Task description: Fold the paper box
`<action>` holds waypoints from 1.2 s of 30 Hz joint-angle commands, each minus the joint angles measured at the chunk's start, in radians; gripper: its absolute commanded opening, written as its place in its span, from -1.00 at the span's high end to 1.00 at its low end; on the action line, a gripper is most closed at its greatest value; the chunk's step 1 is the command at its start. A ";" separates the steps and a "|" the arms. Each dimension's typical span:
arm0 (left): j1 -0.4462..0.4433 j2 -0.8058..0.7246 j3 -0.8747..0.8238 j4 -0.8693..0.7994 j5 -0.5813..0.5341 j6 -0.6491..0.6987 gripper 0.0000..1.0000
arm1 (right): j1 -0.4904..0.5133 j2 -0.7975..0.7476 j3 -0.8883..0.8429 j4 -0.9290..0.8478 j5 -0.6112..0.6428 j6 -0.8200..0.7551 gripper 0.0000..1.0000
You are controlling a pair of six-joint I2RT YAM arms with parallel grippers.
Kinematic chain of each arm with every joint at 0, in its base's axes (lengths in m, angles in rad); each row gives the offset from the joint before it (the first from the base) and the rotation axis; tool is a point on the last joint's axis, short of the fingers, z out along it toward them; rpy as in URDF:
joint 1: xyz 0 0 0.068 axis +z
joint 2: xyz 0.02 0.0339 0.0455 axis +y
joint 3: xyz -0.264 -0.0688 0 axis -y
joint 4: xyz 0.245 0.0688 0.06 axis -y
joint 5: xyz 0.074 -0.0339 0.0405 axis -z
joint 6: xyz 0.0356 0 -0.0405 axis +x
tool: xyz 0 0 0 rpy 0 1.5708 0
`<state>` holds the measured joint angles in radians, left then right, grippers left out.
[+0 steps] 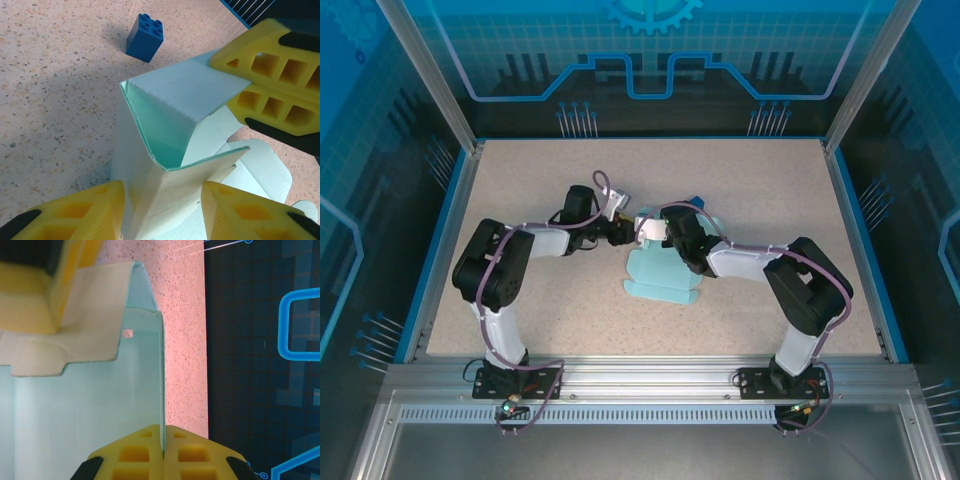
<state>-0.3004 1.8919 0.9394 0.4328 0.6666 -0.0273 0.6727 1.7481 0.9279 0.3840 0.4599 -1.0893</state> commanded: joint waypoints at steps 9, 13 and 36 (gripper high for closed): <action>-0.039 0.024 -0.034 0.091 -0.126 -0.004 -0.06 | -0.010 -0.015 -0.011 -0.019 -0.053 0.029 1.00; -0.043 0.031 -0.031 0.091 -0.153 -0.016 -0.10 | -0.013 -0.024 -0.014 -0.025 -0.060 0.035 1.00; -0.066 0.011 -0.054 0.096 -0.177 -0.010 -0.52 | -0.015 -0.085 -0.026 -0.062 -0.128 0.112 1.00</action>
<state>-0.3622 1.8988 0.8921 0.5289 0.4870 -0.0502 0.6571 1.6993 0.9092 0.3305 0.4061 -1.0084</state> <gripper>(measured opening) 0.755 0.054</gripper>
